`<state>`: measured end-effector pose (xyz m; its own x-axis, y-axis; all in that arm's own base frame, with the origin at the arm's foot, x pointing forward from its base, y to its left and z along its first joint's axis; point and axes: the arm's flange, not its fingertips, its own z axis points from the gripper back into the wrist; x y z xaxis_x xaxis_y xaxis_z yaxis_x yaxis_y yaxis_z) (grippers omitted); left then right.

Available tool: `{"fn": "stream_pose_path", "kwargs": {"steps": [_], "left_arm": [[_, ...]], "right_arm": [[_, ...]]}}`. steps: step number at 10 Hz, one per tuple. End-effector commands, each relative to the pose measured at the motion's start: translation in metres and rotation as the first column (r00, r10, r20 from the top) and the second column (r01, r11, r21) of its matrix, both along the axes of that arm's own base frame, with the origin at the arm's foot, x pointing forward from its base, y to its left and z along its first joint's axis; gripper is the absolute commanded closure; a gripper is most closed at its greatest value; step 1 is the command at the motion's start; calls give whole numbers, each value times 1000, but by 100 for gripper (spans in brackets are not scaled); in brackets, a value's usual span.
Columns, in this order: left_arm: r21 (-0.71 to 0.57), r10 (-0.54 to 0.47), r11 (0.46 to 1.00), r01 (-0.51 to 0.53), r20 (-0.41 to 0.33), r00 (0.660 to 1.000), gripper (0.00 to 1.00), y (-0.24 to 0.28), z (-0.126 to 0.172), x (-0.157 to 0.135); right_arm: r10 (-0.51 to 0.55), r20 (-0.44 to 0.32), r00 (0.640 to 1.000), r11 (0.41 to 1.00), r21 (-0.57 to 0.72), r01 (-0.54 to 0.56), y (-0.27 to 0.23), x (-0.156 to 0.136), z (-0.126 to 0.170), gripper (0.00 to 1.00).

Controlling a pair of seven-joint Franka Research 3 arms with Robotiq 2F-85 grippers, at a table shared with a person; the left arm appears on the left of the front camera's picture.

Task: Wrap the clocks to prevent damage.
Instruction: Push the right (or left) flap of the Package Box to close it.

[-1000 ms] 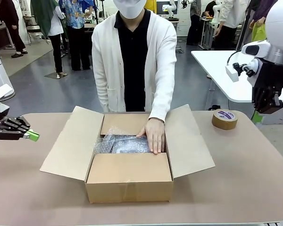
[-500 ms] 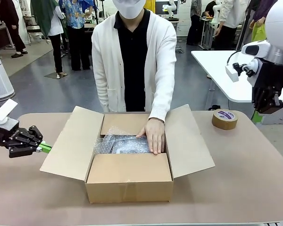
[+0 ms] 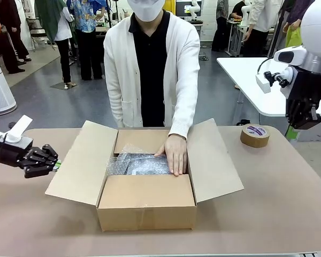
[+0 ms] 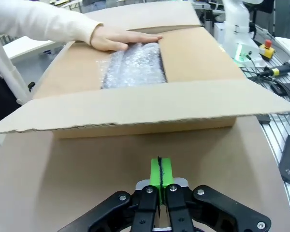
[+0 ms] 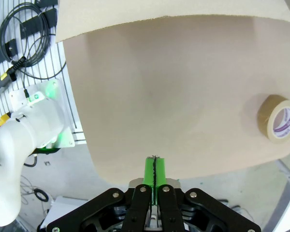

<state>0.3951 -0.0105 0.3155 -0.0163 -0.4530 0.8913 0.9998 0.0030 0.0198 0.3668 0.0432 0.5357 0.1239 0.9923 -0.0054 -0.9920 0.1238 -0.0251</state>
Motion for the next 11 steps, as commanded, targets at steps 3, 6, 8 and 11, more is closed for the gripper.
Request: {"fn": "stream_pose_path", "kwargs": {"steps": [3, 6, 8, 11], "left_arm": [[-16, 13, 1000, -13, -10, 1000, 100, -34, 2, 20], [-73, -5, 997, 3, -20, 1000, 100, -53, 6, 12], [-177, -22, 984, 17, -27, 999, 100, -67, 30, 9], [-246, -46, 969, 36, -32, 998, 100, -91, 46, 4]], "right_arm": [[7, -2, 1000, 1000, -7, -7, -2, -1, 0, 99], [7, -2, 1000, 1000, -7, -7, -2, -1, 0, 99], [7, -2, 1000, 1000, -7, -7, -2, -1, 0, 99], [7, -2, 1000, 1000, -7, -7, -2, -1, 0, 99]]}}
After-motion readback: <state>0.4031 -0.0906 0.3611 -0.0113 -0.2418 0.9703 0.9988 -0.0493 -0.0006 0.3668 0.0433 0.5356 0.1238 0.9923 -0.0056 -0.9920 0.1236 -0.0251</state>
